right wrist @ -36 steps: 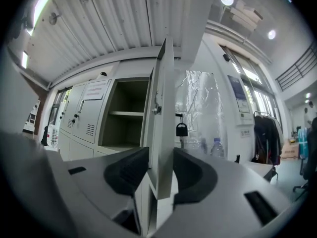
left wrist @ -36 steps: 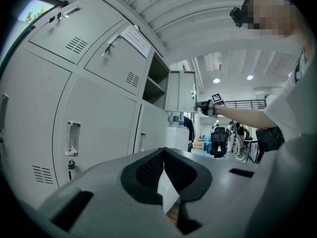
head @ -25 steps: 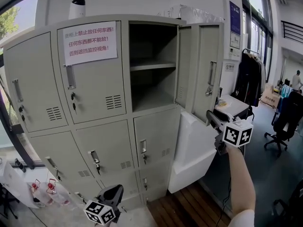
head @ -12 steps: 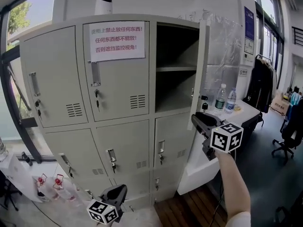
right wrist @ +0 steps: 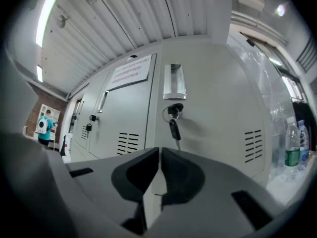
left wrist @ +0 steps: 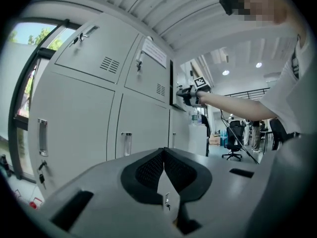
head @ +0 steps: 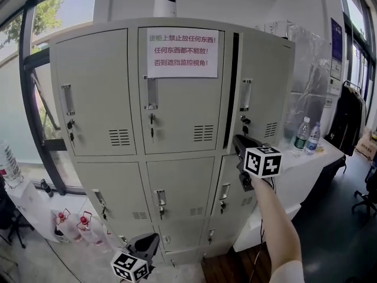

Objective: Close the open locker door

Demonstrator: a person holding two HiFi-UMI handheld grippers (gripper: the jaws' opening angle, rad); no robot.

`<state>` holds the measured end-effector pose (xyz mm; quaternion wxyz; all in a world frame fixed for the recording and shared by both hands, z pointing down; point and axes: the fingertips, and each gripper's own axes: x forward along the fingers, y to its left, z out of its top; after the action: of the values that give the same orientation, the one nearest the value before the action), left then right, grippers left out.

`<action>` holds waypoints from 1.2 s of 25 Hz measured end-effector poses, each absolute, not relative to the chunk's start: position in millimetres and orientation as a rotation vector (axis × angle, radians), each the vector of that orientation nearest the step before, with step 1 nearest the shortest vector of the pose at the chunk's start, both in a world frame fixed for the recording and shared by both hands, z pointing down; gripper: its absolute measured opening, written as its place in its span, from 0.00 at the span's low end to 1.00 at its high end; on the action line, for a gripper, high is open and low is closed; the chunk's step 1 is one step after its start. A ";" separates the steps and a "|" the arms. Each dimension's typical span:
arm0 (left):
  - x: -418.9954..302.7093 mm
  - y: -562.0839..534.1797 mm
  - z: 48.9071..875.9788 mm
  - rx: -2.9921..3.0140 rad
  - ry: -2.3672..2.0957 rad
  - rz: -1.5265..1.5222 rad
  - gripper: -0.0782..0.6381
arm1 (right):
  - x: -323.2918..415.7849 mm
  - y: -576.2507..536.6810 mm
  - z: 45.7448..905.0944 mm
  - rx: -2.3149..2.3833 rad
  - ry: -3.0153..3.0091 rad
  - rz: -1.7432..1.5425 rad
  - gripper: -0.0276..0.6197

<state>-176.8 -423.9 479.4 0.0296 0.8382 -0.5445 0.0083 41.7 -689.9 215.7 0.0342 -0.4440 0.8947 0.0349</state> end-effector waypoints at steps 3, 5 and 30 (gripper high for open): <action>-186.2 -424.8 480.7 2.561 -1.706 0.027 0.12 | 31.3 -717.5 217.1 -1.436 2.726 0.078 0.07; -190.6 -425.2 480.2 2.536 -1.717 0.030 0.12 | 25.1 -730.0 218.2 -1.474 2.726 0.079 0.07; -201.2 -430.9 457.6 2.590 -1.667 -0.081 0.12 | -17.7 -571.4 367.9 -1.248 2.916 0.206 0.07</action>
<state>-201.2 -430.9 457.6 0.0303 0.8402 -0.5408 -0.0262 -17.7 -571.4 367.9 -0.0182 -0.3926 0.9173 0.0648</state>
